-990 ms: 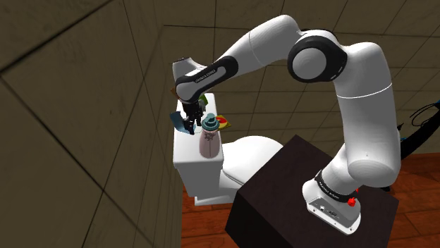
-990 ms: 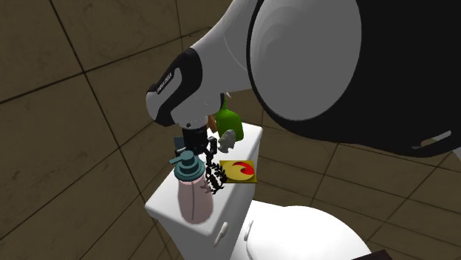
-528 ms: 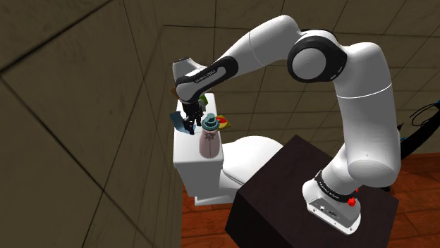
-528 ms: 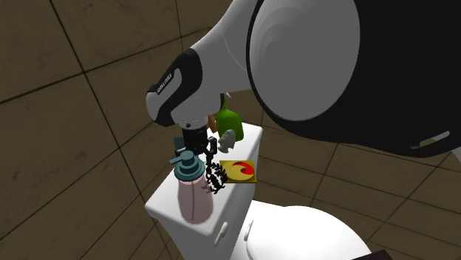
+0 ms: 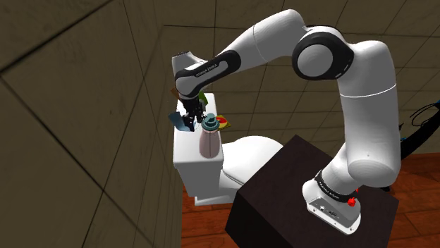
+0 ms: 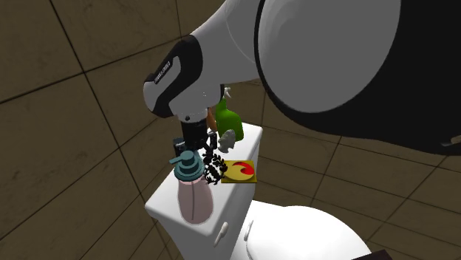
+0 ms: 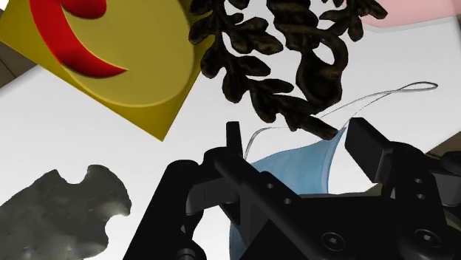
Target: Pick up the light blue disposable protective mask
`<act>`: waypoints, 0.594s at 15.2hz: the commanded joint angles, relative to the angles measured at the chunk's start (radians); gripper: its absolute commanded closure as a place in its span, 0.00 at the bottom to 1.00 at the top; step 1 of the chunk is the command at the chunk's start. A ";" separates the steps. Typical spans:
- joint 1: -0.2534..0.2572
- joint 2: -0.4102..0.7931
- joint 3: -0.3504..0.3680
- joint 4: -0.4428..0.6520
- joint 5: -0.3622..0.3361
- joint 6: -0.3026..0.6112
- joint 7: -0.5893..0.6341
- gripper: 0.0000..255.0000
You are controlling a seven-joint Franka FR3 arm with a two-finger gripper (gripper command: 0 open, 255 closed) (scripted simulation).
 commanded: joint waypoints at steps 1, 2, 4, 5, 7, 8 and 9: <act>-0.001 -0.019 0.002 0.002 0.002 -0.016 -0.001 1.00; -0.002 -0.027 0.003 0.004 0.003 -0.026 -0.001 1.00; -0.002 -0.041 0.004 0.009 0.005 -0.045 -0.001 1.00; -0.003 -0.049 0.005 0.012 0.006 -0.055 -0.001 1.00; -0.003 -0.062 0.006 0.018 0.008 -0.075 -0.001 1.00; -0.004 -0.069 0.006 0.022 0.009 -0.085 -0.001 1.00; -0.004 -0.076 0.007 0.026 0.010 -0.096 -0.001 1.00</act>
